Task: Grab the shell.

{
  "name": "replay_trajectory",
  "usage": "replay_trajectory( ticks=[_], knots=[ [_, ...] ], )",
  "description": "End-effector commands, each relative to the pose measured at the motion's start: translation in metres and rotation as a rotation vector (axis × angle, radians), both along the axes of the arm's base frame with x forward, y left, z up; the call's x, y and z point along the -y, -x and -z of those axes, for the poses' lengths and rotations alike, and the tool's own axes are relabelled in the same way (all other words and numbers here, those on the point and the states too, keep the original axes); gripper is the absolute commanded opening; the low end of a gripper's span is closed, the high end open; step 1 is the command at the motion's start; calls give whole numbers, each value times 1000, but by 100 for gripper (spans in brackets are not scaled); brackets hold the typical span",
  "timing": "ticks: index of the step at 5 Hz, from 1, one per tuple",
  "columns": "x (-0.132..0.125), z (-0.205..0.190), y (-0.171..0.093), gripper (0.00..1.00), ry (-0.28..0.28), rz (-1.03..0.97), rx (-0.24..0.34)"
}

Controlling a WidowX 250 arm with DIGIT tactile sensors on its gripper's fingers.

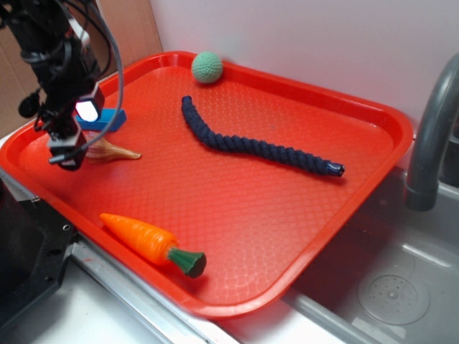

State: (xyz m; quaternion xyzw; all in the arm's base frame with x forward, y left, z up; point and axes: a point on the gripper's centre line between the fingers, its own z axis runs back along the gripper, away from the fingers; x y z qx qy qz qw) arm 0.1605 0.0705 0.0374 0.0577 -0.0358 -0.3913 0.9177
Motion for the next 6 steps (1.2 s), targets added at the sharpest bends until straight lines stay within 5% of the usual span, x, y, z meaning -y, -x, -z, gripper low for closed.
replay_trajectory(
  ticks=[1,2,4,5,6],
  knots=[
    [5,18,-2,100,7,22,39],
    [5,21,-6,0,21,-2,23],
    [1,22,-15,0,-74,-106,12],
    [13,-4,-21,0,-104,-350,-13],
    [33,-39,-29,0,-36,-510,-3]
  ],
)
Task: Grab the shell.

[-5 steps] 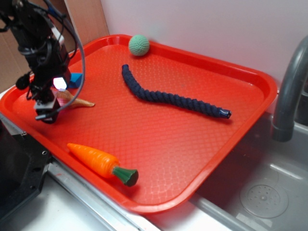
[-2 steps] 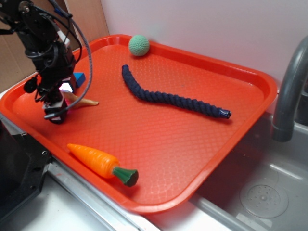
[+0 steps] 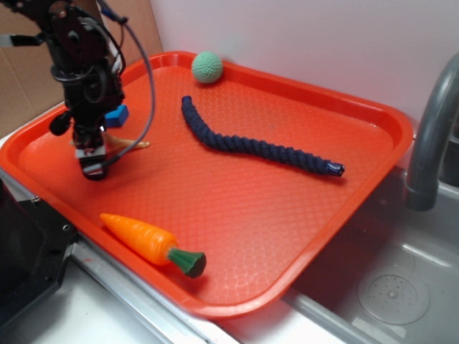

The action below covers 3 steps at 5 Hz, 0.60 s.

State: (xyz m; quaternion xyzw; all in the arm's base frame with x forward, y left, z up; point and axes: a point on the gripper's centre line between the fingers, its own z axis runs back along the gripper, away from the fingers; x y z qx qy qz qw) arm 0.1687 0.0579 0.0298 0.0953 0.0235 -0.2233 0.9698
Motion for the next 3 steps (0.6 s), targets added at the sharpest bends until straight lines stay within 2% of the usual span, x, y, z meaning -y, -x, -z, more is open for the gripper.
replay_trajectory(
  ticks=[1,3],
  knots=[
    [40,-83,-29,0,127,-231,101],
    [66,-136,-36,0,230,-388,114]
  ],
)
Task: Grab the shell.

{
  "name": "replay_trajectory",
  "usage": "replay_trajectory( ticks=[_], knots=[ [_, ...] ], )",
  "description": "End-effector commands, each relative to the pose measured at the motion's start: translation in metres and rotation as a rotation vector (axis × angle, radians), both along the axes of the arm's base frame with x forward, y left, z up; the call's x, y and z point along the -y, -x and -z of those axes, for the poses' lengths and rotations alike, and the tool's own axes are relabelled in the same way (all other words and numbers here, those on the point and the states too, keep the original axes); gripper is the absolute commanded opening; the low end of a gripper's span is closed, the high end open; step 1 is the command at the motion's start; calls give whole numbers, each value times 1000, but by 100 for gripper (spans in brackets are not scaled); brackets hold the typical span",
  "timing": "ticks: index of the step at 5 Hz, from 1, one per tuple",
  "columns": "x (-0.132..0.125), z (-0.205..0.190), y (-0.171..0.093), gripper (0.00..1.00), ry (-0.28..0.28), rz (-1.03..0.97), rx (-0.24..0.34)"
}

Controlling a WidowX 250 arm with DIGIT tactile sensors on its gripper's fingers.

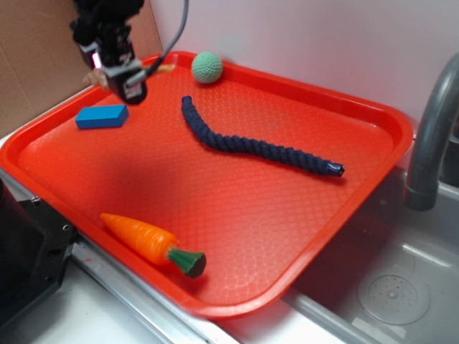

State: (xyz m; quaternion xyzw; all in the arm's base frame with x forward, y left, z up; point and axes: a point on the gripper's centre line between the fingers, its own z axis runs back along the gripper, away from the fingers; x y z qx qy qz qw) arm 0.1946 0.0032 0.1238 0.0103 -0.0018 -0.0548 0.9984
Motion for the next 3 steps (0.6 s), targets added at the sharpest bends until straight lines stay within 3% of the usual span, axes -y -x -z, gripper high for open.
replay_trajectory(
  ticks=[1,2,3],
  knots=[
    [17,-63,0,0,43,-93,113],
    [17,-79,6,0,38,-107,174],
    [14,-74,6,0,50,-132,165]
  ],
)
